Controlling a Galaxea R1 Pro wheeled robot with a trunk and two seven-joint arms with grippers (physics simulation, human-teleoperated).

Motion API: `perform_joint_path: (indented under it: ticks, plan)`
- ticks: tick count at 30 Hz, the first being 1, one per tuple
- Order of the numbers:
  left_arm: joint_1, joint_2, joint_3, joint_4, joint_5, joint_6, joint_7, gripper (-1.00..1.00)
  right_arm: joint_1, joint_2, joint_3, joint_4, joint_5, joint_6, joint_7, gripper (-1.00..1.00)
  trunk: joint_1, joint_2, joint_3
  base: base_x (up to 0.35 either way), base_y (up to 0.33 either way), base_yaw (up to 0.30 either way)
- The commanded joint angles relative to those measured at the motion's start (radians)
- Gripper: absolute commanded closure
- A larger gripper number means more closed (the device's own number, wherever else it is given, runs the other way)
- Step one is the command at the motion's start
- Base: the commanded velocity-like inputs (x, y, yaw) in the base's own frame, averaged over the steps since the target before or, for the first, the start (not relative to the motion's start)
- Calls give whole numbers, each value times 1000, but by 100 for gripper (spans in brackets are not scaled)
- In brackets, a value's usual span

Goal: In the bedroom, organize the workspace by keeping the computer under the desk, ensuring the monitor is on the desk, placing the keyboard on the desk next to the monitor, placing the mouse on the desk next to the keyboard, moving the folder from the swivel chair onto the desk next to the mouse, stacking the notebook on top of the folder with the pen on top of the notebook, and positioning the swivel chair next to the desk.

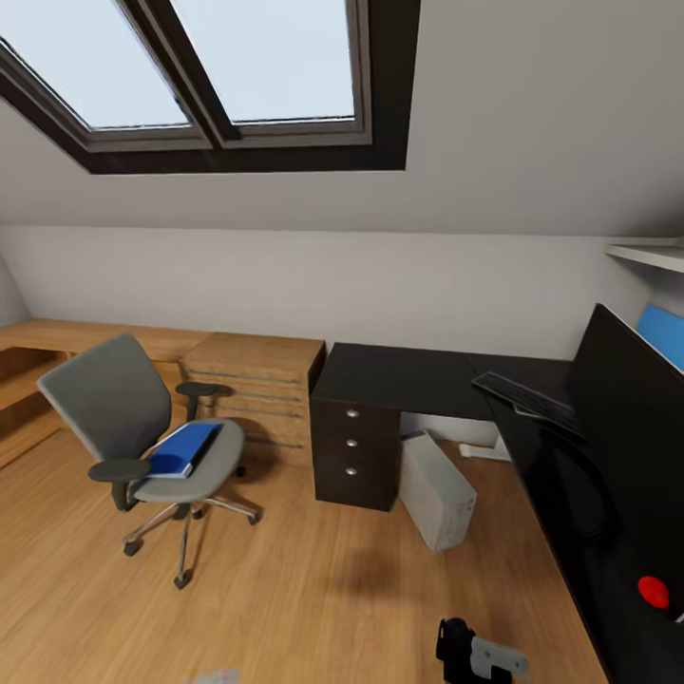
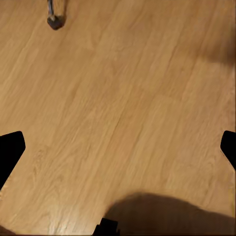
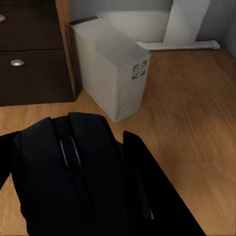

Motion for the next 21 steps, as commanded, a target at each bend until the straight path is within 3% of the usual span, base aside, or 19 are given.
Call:
perform_joint_path:
  ticks: [1, 2, 4, 6, 8, 9, 10, 12, 16, 21]
  plan:
    - [0, 0, -1, -67, 12, 14, 3, -100, -3, 1, -2, -5, -4, -2, 9, 100, 1, -1, -2, 327, 0, 0]
    - [0, -6, 1, -436, 15, 349, 8, -100, -126, 43, -2, -52, -6, 143, 25, 100, 1, -1, -2, 327, 0, 0]
    - [0, -33, 1, -598, 16, 489, 9, -100, -223, 60, -2, -81, -8, 305, 26, 100, 1, -1, -2, 327, 0, 0]
    - [-1, -55, 1, -690, 15, 576, 11, -100, -308, 69, -3, -116, -11, 437, 26, 100, 1, -1, -2, 328, 0, 0]
    - [-3, -62, 2, -743, 16, 615, 11, -100, -364, 73, -4, -147, -21, 532, 26, 100, 1, -1, -2, 328, 0, 0]
    - [-6, -66, 4, -783, 15, 635, 11, -100, -406, 73, -5, -181, -49, 624, 26, 100, 1, -1, -2, 328, 0, 0]
    - [-6, -67, 5, -792, 15, 640, 11, -100, -416, 73, -5, -194, -63, 653, 26, 100, 1, -1, -2, 329, 0, 0]
    - [-8, -69, 15, -812, 14, 650, 11, -100, -441, 73, -5, -252, -132, 749, 25, 100, 1, -1, -2, 329, 0, 0]
    - [-9, -68, 53, -823, 12, 654, 9, -100, -455, 73, -7, -298, -216, 824, 23, 100, 1, -1, -2, 329, 5, 0]
    - [-9, -67, 90, -827, 12, 655, 8, -100, -456, 73, -8, -315, -238, 844, 22, 100, 1, -1, -2, 323, 112, 0]
